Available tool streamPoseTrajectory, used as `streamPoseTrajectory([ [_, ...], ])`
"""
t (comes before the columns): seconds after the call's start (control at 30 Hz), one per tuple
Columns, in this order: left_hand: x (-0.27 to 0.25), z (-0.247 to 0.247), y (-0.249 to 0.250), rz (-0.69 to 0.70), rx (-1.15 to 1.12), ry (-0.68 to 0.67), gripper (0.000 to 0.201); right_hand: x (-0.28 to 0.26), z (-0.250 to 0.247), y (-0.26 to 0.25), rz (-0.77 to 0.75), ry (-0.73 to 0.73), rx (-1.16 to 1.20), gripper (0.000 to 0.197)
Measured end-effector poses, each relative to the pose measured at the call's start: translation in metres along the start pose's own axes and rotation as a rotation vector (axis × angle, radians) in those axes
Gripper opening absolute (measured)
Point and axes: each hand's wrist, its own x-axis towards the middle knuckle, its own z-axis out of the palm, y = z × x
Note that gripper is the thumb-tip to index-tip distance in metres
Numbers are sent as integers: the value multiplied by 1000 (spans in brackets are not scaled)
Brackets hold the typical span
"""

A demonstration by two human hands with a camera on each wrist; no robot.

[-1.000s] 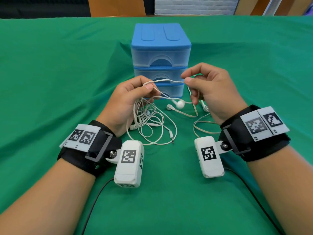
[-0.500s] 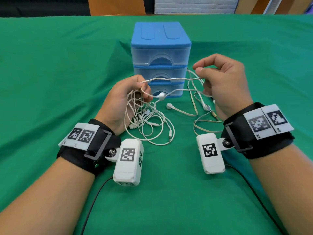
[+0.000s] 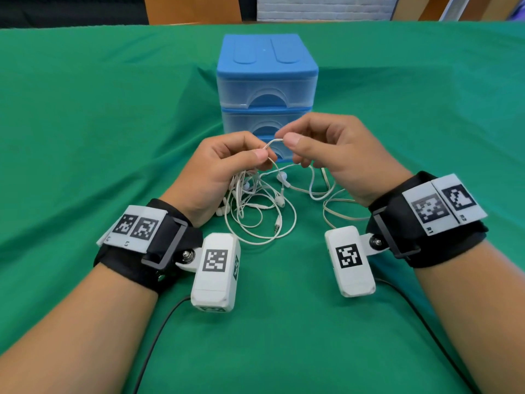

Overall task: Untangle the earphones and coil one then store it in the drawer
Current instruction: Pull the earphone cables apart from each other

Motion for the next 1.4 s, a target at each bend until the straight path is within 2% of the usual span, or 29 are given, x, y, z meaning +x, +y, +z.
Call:
streamPoseTrajectory([
  [0.1,-1,1,2,10,14,-8,10,-1,2,0,-48,-25,-52,17],
  [0.17,-2,1,3,-1,7,3,9,1,1,0,-89,50,-15,17],
  [0.27,-1,-1,2,-16,5,18,5,7,-6,0,-153,326,139,20],
  [0.37,0,-2,3,-10,-29,20,11,12,-17,3,-177,606,250,21],
  [0.47,-1,-2,5,-5,-29,21,18,15,-26,8,-185,774,266,21],
  [0.53,-1,-2,6,0,-26,24,20,15,-28,10,-169,821,250,20],
  [0.67,-1,-1,5,42,-75,84,8,12,-22,7,-82,716,180,10],
  [0.77,0,-1,6,62,-61,156,7,8,-20,-1,-113,657,93,34],
  [0.83,0,-1,7,82,-23,188,11,6,-18,-8,-196,597,45,37],
  [0.93,-1,4,11,92,73,162,11,1,-11,-15,-273,381,-25,28],
  [0.97,-1,7,12,91,92,141,11,0,-7,-17,-257,286,-56,25],
  [1.07,-3,9,12,83,94,109,8,-2,2,-15,-86,17,-119,19],
  [1.13,-2,7,11,80,100,118,7,-3,6,-7,-56,-43,-183,14],
  [1.23,-1,4,9,64,67,143,9,0,3,-3,-123,75,-205,21],
  [1.33,-1,0,8,26,18,148,13,7,-9,-3,-176,382,-10,21],
  [1.4,-1,-2,7,31,-3,143,14,10,-19,-2,-155,590,145,22],
])
